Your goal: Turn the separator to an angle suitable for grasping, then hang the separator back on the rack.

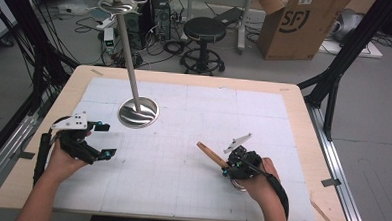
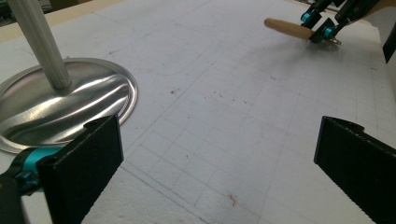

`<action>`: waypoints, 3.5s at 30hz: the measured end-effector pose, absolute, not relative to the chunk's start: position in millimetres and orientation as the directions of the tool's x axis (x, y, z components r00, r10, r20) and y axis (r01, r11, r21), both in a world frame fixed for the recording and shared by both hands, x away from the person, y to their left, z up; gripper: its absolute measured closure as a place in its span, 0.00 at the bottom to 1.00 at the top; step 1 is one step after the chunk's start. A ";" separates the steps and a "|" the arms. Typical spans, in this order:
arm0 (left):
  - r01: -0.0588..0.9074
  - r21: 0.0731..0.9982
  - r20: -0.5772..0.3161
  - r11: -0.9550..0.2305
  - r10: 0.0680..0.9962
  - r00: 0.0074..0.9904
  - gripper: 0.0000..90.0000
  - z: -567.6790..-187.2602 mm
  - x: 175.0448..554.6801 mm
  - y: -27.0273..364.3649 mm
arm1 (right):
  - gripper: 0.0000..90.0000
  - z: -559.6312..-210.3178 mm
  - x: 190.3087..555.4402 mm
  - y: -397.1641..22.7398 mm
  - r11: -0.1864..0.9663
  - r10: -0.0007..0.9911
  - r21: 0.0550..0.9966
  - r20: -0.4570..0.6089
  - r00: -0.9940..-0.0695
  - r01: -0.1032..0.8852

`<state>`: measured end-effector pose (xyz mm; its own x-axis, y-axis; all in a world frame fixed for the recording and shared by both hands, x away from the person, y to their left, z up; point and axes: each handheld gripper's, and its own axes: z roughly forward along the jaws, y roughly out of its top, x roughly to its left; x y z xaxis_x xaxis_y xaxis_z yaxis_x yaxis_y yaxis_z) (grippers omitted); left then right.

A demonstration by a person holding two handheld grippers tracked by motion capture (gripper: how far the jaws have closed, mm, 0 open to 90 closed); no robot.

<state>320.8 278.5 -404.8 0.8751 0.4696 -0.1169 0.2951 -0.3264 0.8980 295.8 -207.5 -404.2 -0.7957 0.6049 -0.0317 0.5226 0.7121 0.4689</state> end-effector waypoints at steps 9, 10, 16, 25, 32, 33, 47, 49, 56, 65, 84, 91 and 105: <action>0.288 0.901 -0.113 -0.324 0.467 0.877 0.02 -403.5 320.3 279.3 | 0.78 -384.8 288.7 -213.0 0.624 0.584 0.654 -0.027 -0.811 0.428; 0.289 0.901 -0.114 -0.323 0.467 0.877 0.02 -403.4 320.3 279.4 | 0.79 -382.5 287.3 -213.8 0.612 0.584 0.675 -0.034 -0.811 0.412; 0.289 0.900 -0.113 -0.325 0.467 0.877 0.02 -403.8 320.4 279.0 | 0.79 -379.4 286.6 -215.8 0.563 0.566 0.732 -0.004 -0.824 0.383; 0.288 0.901 -0.114 -0.323 0.465 0.878 0.02 -403.5 320.2 278.9 | 0.80 -378.2 285.7 -216.9 0.537 0.559 0.770 -0.017 -0.829 0.346; 0.285 0.906 -0.114 -0.314 0.467 0.877 0.02 -401.7 319.2 279.8 | 0.80 -369.4 281.7 -219.9 0.478 0.527 0.823 0.011 -0.850 0.307; 0.286 0.906 -0.115 -0.313 0.467 0.877 0.02 -401.5 318.9 279.7 | 0.79 -368.7 281.7 -219.8 0.477 0.524 0.824 0.012 -0.852 0.305; 0.267 0.920 -0.115 -0.287 0.453 0.884 0.02 -395.9 317.1 281.7 | 0.79 -353.8 286.6 -208.3 0.455 0.468 0.852 0.020 -0.884 0.260; 0.262 0.920 -0.112 -0.290 0.446 0.888 0.02 -394.3 316.4 280.5 | 0.79 -351.7 286.7 -207.2 0.447 0.458 0.857 0.026 -0.889 0.255; 0.252 0.922 -0.108 -0.294 0.431 0.896 0.02 -392.3 315.0 278.3 | 0.79 -347.7 287.9 -206.5 0.431 0.431 0.870 0.035 -0.901 0.240; 0.253 0.928 -0.120 -0.272 0.424 0.898 0.02 -390.4 314.2 280.6 | 0.79 -348.4 290.6 -204.2 0.430 0.396 0.875 0.039 -0.917 0.223; 0.233 0.934 -0.115 -0.269 0.390 0.913 0.02 -387.8 311.8 277.6 | 0.79 -350.0 293.6 -199.3 0.404 0.368 0.890 0.054 -0.928 0.212; 0.223 0.936 -0.107 -0.274 0.382 0.918 0.02 -384.4 309.3 275.2 | 0.79 -350.6 293.6 -193.8 0.414 0.356 0.887 0.047 -0.933 0.202; 0.200 0.947 -0.107 -0.251 0.340 0.934 0.02 -368.0 311.7 266.2 | 0.79 -345.9 301.1 -184.1 0.397 0.299 0.901 0.054 -0.953 0.176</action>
<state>311.7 266.2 -368.0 0.9344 0.3396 -0.1072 0.2000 -0.2515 0.9470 301.1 -184.1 -345.9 -0.9528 0.2989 0.0540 0.1757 0.3973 0.9007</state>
